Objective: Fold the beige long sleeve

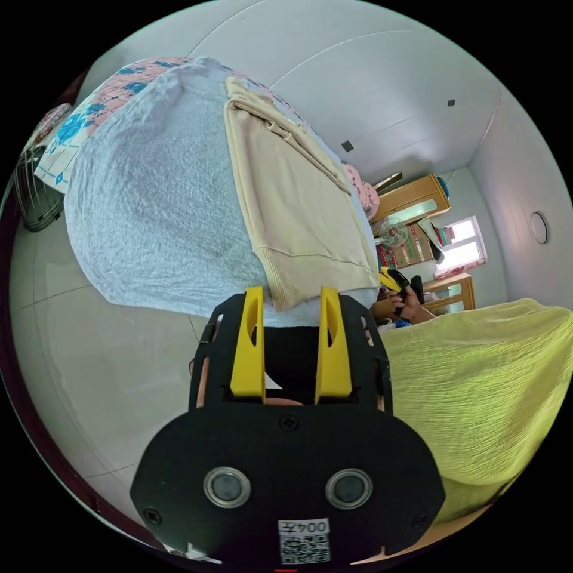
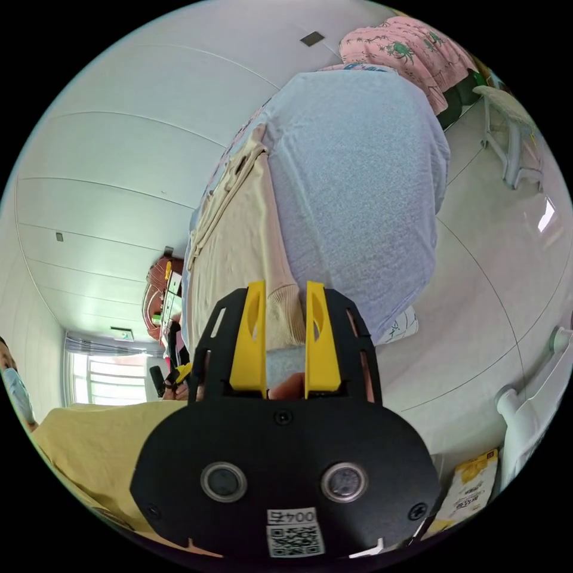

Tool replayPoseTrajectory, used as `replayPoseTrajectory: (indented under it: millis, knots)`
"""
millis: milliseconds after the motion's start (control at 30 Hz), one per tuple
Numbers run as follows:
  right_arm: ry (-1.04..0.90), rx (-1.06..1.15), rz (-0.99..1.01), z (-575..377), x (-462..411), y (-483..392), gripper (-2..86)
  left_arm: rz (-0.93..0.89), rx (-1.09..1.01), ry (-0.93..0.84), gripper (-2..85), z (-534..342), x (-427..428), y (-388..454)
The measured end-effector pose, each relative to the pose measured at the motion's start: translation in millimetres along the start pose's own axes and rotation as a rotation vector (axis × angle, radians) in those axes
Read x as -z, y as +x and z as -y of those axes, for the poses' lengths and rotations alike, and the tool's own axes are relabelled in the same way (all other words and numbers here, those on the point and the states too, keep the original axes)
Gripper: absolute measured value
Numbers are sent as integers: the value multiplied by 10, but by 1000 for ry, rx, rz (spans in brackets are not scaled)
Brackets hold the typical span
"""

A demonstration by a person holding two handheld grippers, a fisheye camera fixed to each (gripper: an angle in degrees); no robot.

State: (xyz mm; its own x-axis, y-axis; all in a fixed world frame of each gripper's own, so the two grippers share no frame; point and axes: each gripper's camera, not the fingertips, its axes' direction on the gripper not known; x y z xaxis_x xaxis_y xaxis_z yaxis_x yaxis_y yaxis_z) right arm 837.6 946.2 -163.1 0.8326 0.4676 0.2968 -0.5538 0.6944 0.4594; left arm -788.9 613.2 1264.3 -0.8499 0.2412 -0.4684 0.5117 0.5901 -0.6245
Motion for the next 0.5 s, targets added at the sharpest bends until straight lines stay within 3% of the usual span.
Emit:
replayPoseTrajectory:
  millis: [133, 500]
  knots:
    - [-32, 28, -36, -19, 2, -45, 100, 2, -17, -8, 132, -12, 31, 8]
    - [-72, -2, 95, -156, 101, 47, 98, -109, 10, 4, 126, 8, 0, -55]
